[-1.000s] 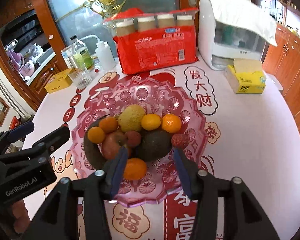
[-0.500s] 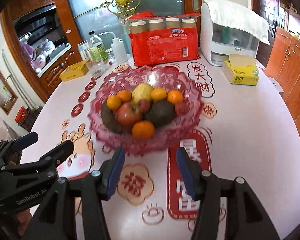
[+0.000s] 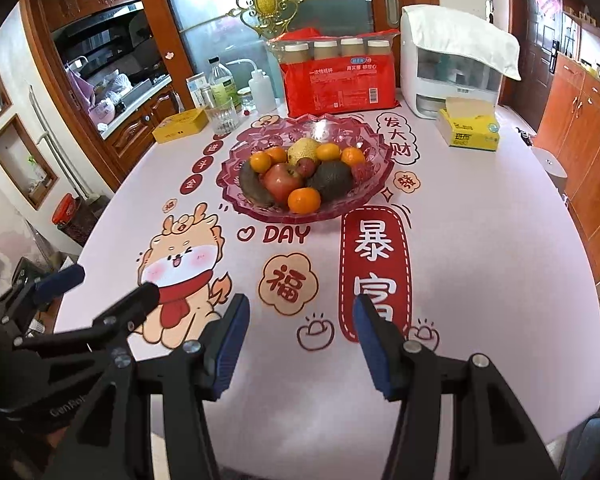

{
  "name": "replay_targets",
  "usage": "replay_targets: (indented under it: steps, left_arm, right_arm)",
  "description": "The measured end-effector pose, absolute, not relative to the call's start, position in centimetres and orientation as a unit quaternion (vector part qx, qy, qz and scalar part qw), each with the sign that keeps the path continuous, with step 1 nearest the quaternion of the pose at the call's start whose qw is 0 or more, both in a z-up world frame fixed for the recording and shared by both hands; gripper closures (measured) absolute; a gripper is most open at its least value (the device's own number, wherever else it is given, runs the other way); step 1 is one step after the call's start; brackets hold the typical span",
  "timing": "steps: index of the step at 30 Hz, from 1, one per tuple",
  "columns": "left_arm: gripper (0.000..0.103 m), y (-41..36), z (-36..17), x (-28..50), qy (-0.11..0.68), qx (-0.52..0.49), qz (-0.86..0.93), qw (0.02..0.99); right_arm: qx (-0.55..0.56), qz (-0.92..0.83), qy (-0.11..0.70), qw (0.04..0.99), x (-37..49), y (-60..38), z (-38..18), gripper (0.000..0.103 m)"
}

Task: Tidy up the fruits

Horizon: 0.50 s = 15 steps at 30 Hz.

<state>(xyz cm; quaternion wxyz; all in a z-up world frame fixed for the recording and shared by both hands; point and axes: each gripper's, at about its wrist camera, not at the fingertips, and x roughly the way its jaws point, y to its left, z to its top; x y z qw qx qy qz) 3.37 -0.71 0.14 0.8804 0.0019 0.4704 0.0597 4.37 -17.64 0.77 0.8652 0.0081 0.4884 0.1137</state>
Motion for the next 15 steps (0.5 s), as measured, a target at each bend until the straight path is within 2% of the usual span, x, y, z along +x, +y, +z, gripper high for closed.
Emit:
replay_targets:
  steps: [15]
  left_arm:
    - [0.01,-1.7,3.0,0.6,0.45,0.006,0.068,0.89]
  right_arm:
    - [0.006,0.115,0.461,0.88,1.7,-18.4,3.8,0.048]
